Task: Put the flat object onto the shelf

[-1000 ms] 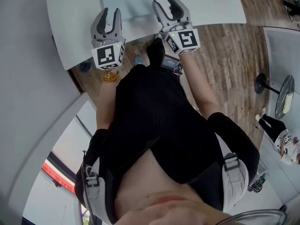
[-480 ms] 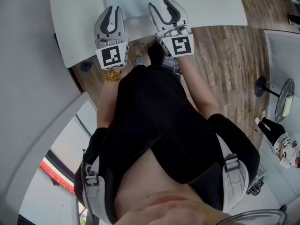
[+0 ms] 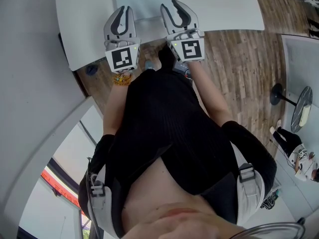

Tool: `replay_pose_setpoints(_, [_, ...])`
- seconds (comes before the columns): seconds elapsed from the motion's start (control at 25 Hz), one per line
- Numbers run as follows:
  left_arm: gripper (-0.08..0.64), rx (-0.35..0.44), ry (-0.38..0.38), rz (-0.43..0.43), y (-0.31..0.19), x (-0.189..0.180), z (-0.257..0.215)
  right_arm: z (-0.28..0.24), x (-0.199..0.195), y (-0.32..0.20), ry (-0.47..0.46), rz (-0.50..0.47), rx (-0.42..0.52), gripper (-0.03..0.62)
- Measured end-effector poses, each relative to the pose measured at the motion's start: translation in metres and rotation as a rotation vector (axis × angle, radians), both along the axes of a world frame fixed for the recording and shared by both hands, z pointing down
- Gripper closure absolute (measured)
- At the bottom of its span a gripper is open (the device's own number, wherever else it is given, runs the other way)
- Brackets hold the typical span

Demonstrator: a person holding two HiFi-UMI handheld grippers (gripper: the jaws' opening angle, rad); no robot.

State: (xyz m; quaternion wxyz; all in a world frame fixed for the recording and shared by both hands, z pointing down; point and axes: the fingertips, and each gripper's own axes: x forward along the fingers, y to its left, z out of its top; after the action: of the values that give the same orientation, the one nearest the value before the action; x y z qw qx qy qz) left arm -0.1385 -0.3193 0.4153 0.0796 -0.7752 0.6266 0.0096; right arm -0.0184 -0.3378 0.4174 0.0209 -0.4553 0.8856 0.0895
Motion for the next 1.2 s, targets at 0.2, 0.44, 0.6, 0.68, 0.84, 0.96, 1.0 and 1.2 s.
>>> replay_pose_setpoints(0.2, [0.517,0.006,-0.004,-0.001,-0.005,-0.005,0.002,0.003,-0.008,-0.003,-0.025,-0.014,-0.011,0.479])
replay_pose_setpoints(0.44, [0.518,0.013,0.010,0.003,-0.008,-0.005,0.002,0.009,-0.012,-0.009,-0.005,-0.016,-0.032,0.499])
replay_pose_setpoints(0.6, [0.522,-0.002,0.012,-0.006,-0.015,-0.011,0.004,0.015,-0.012,-0.018,0.026,-0.002,-0.049,0.523])
replay_pose_setpoints(0.68, [0.523,-0.004,0.010,-0.009,-0.020,-0.014,0.007,0.019,-0.011,-0.025,0.024,0.008,-0.061,0.531])
replay_pose_setpoints(0.84, [0.525,-0.021,0.012,-0.018,-0.030,-0.019,0.015,0.025,-0.009,-0.038,0.024,0.021,-0.081,0.532])
replay_pose_setpoints(0.96, [0.525,-0.037,0.011,-0.028,-0.038,-0.021,0.022,0.028,-0.007,-0.046,0.024,0.022,-0.090,0.532])
replay_pose_setpoints(1.0, [0.525,-0.040,0.010,-0.029,-0.041,-0.021,0.022,0.029,-0.006,-0.050,0.027,0.024,-0.093,0.532])
replay_pose_setpoints(1.2, [0.525,-0.060,0.018,-0.043,-0.054,-0.027,0.028,0.035,-0.007,-0.067,0.032,0.019,-0.109,0.534])
